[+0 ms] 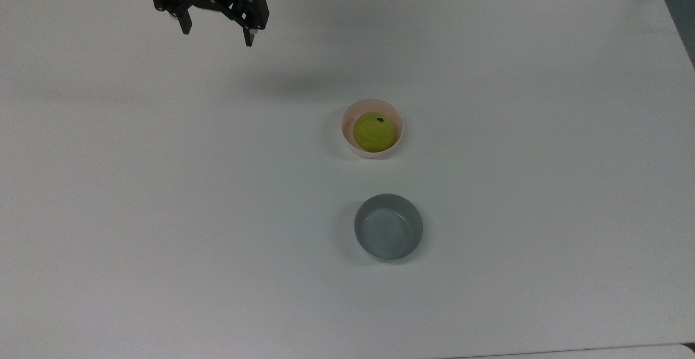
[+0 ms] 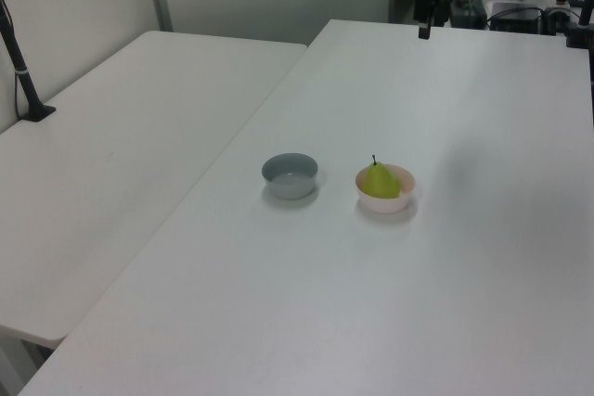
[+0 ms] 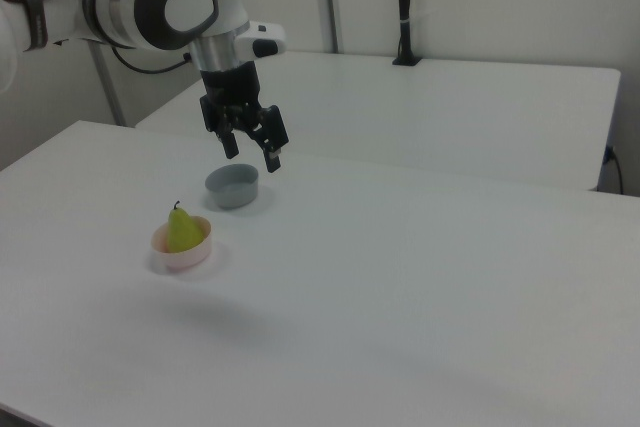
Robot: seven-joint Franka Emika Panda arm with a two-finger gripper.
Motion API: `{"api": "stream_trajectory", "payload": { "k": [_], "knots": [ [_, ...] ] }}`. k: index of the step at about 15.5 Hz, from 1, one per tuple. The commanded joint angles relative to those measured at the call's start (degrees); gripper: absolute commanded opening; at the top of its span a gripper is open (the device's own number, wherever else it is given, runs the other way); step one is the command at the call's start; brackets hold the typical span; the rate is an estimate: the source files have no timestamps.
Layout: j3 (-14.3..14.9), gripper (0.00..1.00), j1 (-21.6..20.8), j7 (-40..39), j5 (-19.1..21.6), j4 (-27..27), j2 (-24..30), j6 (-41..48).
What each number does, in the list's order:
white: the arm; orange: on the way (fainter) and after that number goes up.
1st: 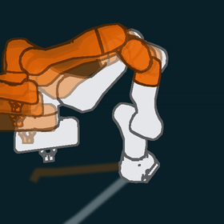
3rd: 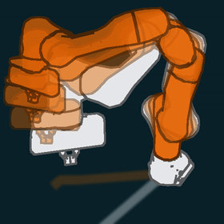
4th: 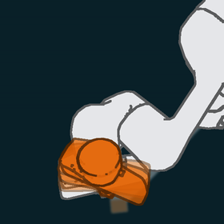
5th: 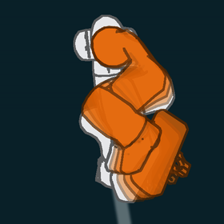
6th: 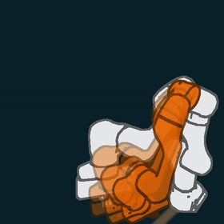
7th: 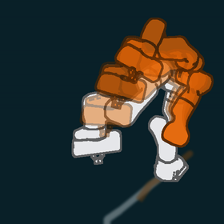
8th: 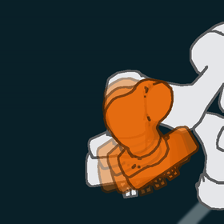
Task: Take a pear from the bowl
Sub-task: 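Move the open gripper over the pink bowl holding the green pear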
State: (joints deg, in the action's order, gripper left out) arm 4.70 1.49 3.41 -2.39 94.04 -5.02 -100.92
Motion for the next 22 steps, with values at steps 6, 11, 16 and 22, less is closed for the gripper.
{"api": "stream_trajectory", "payload": {
  "k": [6, 11, 16, 22],
  "knots": [
    [2.1, 1.0, -0.9, 0.4, 1.1, 0.9, 2.1, 1.2],
    [2.0, 1.0, -0.9, -0.4, 1.0, 0.9, 2.1, 1.2],
    [2.0, 1.0, -1.0, -0.5, 1.0, 0.9, 1.9, 1.2],
    [4.0, 1.0, -8.0, -0.4, 1.2, 1.0, 0.0, 0.5]
  ]
}}
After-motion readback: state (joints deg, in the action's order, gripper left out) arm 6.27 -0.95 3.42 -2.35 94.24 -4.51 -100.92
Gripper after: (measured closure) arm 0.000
